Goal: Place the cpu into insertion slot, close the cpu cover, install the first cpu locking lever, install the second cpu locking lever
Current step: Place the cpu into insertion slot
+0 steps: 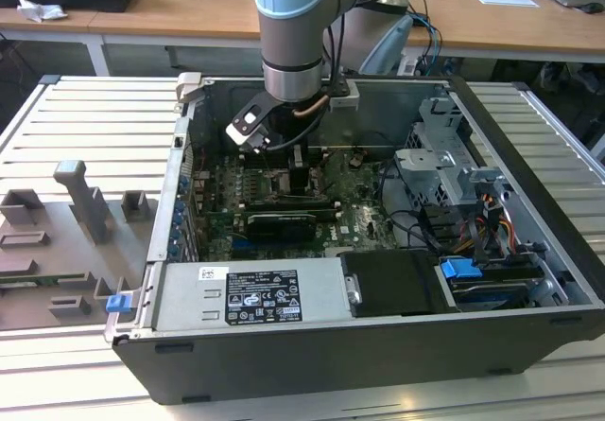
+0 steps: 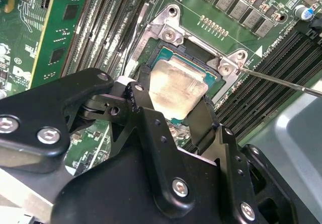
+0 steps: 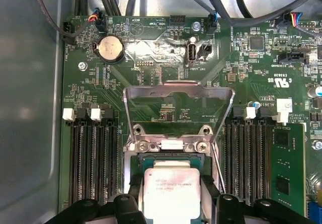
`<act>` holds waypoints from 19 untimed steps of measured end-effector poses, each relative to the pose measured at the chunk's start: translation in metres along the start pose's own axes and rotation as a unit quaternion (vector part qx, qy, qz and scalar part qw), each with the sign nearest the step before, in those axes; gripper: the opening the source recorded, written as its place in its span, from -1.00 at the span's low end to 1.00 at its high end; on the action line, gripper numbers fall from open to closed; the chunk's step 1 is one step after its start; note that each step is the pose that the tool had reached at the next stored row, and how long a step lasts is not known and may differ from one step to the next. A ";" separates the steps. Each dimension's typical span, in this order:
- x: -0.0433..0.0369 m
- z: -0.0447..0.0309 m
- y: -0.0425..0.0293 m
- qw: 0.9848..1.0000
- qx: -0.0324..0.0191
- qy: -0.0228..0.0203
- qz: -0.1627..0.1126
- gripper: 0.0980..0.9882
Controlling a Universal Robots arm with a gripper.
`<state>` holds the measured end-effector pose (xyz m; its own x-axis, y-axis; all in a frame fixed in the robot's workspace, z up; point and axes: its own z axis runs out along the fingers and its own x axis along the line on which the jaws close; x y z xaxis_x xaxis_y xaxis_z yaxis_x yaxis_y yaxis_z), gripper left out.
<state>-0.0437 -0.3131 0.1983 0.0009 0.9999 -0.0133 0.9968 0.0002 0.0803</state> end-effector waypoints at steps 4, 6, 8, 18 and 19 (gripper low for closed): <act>0.0001 0.0004 0.0000 1.000 0.000 0.000 0.000 0.01; 0.0001 0.0005 0.0000 1.000 0.000 0.000 0.000 0.15; 0.0002 0.0004 0.0000 1.000 0.000 0.001 0.000 0.15; 0.0011 -0.0065 0.0007 1.000 0.000 0.005 0.000 0.15; 0.0010 -0.0074 0.0008 1.000 0.000 0.005 0.000 0.15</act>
<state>-0.0434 -0.3120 0.2057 0.0010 1.0000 -0.0041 0.9968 -0.0007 0.0806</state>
